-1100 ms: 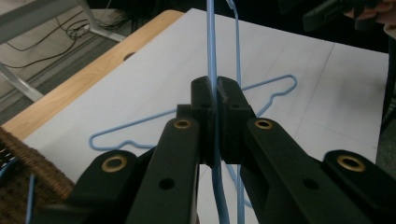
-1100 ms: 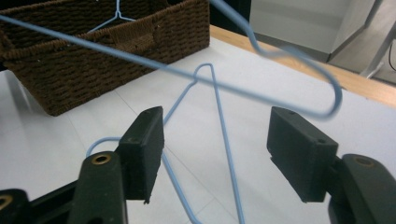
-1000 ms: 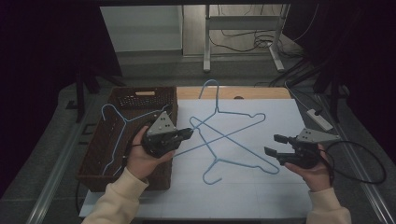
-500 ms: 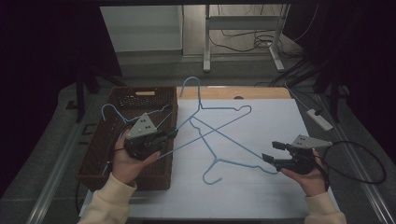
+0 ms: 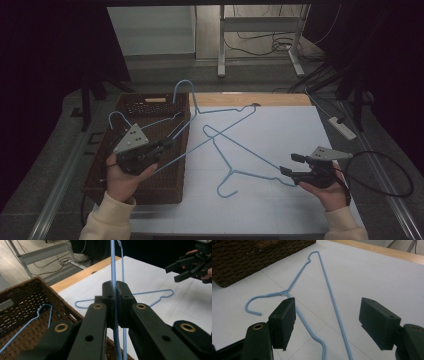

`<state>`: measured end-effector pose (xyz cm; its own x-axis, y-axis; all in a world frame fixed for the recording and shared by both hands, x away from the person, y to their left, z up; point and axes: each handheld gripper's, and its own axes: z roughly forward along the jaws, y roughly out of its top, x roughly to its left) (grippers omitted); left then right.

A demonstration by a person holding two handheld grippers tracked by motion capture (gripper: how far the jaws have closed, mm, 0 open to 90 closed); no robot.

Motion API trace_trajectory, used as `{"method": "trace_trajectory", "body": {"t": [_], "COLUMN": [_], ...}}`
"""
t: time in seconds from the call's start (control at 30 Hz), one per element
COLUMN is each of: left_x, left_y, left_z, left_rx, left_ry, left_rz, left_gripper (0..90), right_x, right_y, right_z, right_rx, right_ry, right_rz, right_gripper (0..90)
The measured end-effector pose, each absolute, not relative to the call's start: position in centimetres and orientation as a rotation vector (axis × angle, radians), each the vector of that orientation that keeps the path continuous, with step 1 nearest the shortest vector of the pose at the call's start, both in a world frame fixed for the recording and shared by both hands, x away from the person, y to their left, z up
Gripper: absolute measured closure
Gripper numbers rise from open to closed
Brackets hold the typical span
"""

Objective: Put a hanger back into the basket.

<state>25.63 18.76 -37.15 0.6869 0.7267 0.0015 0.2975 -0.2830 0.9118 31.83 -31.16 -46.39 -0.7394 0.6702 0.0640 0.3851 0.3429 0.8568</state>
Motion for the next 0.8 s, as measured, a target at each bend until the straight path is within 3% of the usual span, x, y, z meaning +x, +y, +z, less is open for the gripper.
{"method": "trace_trajectory", "body": {"t": [0.8], "left_x": [24.3], "left_y": [24.4], "left_z": [-37.2], "left_rx": [1.755], "left_ry": [0.936], "left_rz": [0.613], "left_gripper": [86.3], "right_x": [31.8], "right_y": [-31.1], "right_z": [-47.2], "right_rx": [0.947], "right_ry": [2.331], "right_rz": [1.312], "right_gripper": [30.6]}}
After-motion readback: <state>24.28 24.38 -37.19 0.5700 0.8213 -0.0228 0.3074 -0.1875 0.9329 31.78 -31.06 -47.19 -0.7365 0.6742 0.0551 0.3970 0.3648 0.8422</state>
